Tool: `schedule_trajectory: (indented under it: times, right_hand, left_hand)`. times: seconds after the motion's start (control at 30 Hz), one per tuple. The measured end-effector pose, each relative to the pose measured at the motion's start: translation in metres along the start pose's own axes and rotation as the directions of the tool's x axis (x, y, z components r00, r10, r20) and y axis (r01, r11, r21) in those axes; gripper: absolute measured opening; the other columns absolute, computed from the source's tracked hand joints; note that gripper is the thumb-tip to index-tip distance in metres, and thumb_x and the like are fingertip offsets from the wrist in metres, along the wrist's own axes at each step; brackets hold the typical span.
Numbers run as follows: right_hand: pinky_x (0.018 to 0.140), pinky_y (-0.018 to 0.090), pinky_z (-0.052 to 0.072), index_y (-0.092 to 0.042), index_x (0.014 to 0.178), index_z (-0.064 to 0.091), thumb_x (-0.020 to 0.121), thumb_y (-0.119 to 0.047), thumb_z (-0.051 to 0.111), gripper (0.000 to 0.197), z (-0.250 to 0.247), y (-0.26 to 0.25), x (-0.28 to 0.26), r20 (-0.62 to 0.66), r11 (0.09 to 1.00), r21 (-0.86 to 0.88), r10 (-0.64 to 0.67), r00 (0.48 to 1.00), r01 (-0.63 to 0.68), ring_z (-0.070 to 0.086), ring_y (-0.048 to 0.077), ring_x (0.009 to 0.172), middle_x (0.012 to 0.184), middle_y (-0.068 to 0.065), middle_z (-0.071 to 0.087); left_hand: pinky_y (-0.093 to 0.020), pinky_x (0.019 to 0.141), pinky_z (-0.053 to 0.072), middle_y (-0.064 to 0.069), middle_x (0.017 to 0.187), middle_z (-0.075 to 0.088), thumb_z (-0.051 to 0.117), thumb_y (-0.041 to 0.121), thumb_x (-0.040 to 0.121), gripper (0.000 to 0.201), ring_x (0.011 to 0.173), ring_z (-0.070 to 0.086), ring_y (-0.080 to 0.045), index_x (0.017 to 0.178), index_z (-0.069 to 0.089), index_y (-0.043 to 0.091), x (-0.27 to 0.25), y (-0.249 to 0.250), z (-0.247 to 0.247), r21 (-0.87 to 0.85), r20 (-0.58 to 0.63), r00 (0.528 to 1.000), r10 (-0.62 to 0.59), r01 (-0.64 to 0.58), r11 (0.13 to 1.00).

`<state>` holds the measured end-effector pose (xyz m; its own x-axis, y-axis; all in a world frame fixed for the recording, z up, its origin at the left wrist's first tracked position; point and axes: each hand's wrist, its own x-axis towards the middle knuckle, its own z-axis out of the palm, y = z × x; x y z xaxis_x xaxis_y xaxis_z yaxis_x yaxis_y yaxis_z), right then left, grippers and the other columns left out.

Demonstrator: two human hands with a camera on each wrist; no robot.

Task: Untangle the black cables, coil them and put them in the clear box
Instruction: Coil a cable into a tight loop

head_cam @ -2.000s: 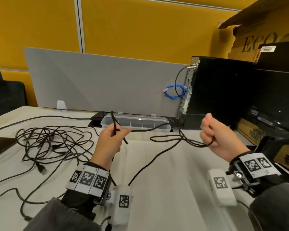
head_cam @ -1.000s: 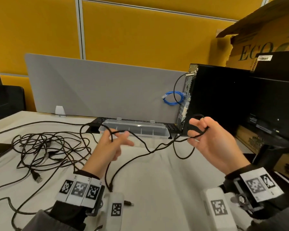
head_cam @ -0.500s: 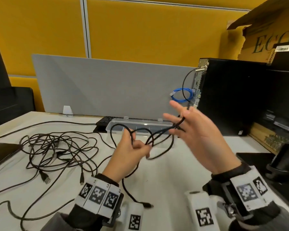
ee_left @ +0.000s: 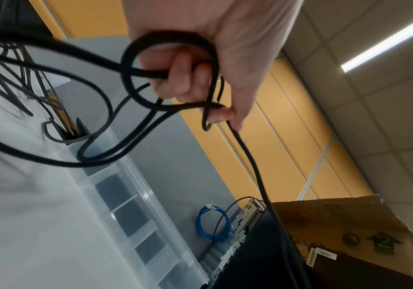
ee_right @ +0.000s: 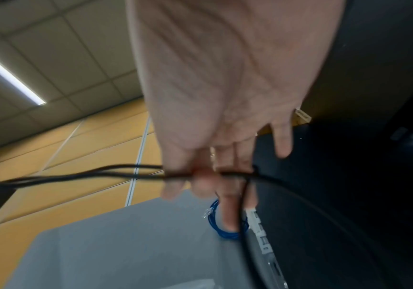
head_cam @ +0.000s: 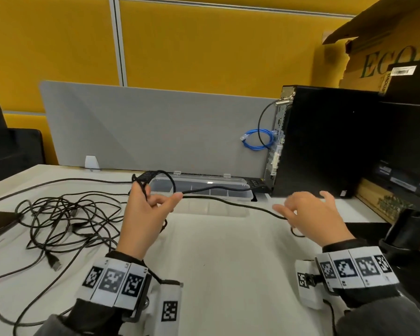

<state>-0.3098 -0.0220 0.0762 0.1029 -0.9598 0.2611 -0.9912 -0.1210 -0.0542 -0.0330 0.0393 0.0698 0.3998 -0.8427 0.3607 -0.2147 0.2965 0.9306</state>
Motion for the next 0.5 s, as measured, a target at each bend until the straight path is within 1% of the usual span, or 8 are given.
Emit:
schedule_trajectory:
  times: [0.03, 0.1, 0.17, 0.23, 0.3, 0.37, 0.43, 0.5]
  right_hand:
    - [0.092, 0.033, 0.033, -0.013, 0.06, 0.06, 0.083, -0.065, 0.024, 0.067, -0.004, 0.0, -0.001, -0.035, 0.992, 0.124, 0.008, 0.999, -0.004, 0.056, 0.008, 0.072, 0.074, -0.004, 0.062]
    - [0.074, 0.029, 0.037, -0.008, 0.051, 0.049, 0.087, -0.057, 0.035, 0.063, -0.013, 0.001, -0.004, -0.12, 0.874, 0.487, 0.074, 0.99, -0.007, 0.046, 0.011, 0.049, 0.048, 0.0, 0.047]
    - [0.075, 0.035, 0.042, -0.01, 0.051, 0.041, 0.092, -0.041, 0.046, 0.052, -0.025, 0.003, -0.008, -0.14, 0.601, 0.799, 0.177, 0.974, 0.005, 0.049, 0.012, 0.047, 0.041, -0.003, 0.039]
    - [0.076, 0.042, 0.043, -0.012, 0.055, 0.038, 0.094, -0.032, 0.046, 0.044, -0.034, 0.006, -0.014, -0.093, 0.245, 0.968, 0.19, 0.977, 0.044, 0.042, 0.009, 0.045, 0.042, -0.005, 0.036]
    - [0.075, 0.039, 0.039, -0.013, 0.059, 0.043, 0.088, -0.042, 0.048, 0.041, -0.037, 0.013, -0.023, -0.088, -0.053, 0.994, 0.054, 0.995, 0.091, 0.038, 0.011, 0.051, 0.052, -0.005, 0.036]
    - [0.072, 0.034, 0.036, -0.017, 0.063, 0.055, 0.076, -0.058, 0.053, 0.043, -0.036, 0.02, -0.029, -0.129, -0.296, 0.95, -0.085, 0.988, 0.099, 0.04, 0.013, 0.06, 0.062, -0.003, 0.038]
    - [0.067, 0.029, 0.04, -0.018, 0.07, 0.061, 0.066, -0.07, 0.057, 0.053, -0.03, 0.026, -0.028, -0.157, -0.466, 0.883, -0.176, 0.972, 0.059, 0.042, 0.012, 0.062, 0.066, -0.005, 0.041]
    - [0.067, 0.026, 0.044, -0.014, 0.081, 0.057, 0.064, -0.068, 0.064, 0.057, -0.024, 0.028, -0.021, -0.23, -0.586, 0.811, -0.306, 0.924, 0.008, 0.04, 0.012, 0.065, 0.071, -0.004, 0.041]
  left_hand:
    - [-0.042, 0.108, 0.035, 0.001, 0.056, 0.046, 0.069, 0.014, 0.082, 0.036, 0.058, 0.055, 0.002, 0.08, 0.035, 0.024, 0.0, 0.0, -0.002, -0.01, -0.019, 1.0, -0.006, 0.006, 1.0]
    - [-0.045, 0.109, 0.033, 0.012, 0.046, 0.046, 0.069, 0.014, 0.082, 0.036, 0.074, 0.056, -0.007, 0.079, 0.034, 0.023, 0.003, -0.001, -0.006, -0.042, -0.057, 0.998, -0.024, 0.022, 0.999]
    - [-0.047, 0.11, 0.031, 0.016, 0.04, 0.047, 0.069, 0.015, 0.082, 0.035, 0.083, 0.055, -0.011, 0.079, 0.034, 0.021, 0.005, -0.003, -0.009, -0.068, -0.08, 0.996, -0.038, 0.033, 0.997]
    - [-0.047, 0.111, 0.031, 0.019, 0.038, 0.045, 0.068, 0.016, 0.082, 0.035, 0.085, 0.058, -0.013, 0.078, 0.034, 0.02, 0.006, -0.002, -0.01, -0.07, -0.099, 0.994, -0.036, 0.029, 0.997]
    - [-0.045, 0.109, 0.033, 0.017, 0.039, 0.044, 0.067, 0.016, 0.084, 0.035, 0.076, 0.057, -0.007, 0.076, 0.033, 0.02, 0.006, 0.0, -0.011, -0.073, -0.137, 0.99, -0.04, 0.03, 0.997]
    - [-0.038, 0.096, 0.04, 0.009, 0.052, 0.043, 0.065, 0.016, 0.085, 0.035, 0.056, 0.054, 0.005, 0.075, 0.032, 0.021, 0.008, 0.0, -0.012, -0.093, -0.185, 0.982, -0.043, 0.026, 0.995]
    - [-0.032, 0.084, 0.039, 0.002, 0.061, 0.038, 0.065, 0.017, 0.085, 0.036, 0.056, 0.056, 0.002, 0.075, 0.03, 0.021, 0.01, -0.003, -0.014, -0.098, -0.215, 0.976, -0.038, 0.017, 0.995]
    - [-0.029, 0.082, 0.037, 0.001, 0.061, 0.036, 0.064, 0.017, 0.085, 0.037, 0.064, 0.054, -0.006, 0.074, 0.029, 0.021, 0.013, -0.007, -0.016, -0.114, -0.225, 0.973, -0.043, 0.017, 0.993]
